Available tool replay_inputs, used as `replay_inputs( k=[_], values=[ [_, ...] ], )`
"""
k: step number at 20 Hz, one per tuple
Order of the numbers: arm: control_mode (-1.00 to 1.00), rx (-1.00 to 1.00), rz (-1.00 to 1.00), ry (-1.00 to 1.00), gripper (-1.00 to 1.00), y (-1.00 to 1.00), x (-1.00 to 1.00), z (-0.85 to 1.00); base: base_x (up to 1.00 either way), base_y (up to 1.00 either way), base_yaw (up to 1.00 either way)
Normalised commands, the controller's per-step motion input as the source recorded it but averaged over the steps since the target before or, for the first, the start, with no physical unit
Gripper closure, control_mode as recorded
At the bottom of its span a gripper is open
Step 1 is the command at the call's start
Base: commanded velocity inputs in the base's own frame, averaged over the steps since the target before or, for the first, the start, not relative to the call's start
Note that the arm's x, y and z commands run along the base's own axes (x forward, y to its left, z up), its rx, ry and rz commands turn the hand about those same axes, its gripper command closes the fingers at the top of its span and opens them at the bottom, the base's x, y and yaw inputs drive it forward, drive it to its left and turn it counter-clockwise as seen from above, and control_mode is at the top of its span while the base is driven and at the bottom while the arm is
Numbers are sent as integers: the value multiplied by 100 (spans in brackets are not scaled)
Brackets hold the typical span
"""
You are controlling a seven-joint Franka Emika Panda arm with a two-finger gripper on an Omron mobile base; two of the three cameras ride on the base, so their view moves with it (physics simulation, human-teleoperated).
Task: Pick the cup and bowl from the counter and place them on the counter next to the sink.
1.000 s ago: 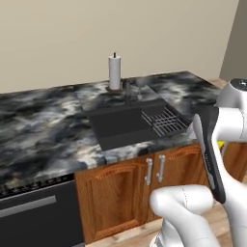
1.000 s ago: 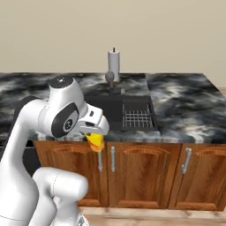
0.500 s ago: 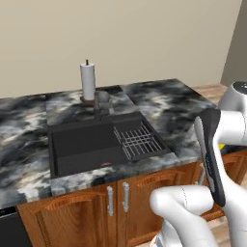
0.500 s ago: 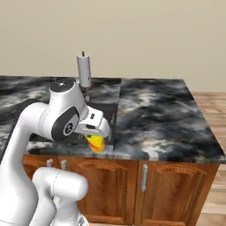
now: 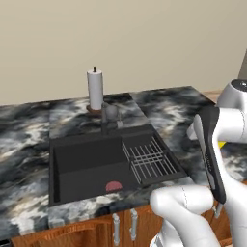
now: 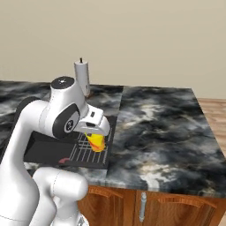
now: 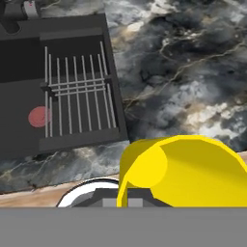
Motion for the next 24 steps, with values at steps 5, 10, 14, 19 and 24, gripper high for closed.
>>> replay_inputs(
  k=[5, 10, 14, 19, 24],
  values=[
    [100, 0, 0, 0, 100, 0, 0, 0, 0, 0, 1],
    [100, 0, 0, 0, 100, 0, 0, 0, 0, 0, 0],
    [100, 0, 0, 0, 100, 0, 0, 0, 0, 0, 0],
    [-100, 0, 0, 2, 100, 0, 0, 0, 0, 0, 0],
    [-100, 0, 3, 3, 100, 0, 8, 0, 0, 0, 0]
  ],
)
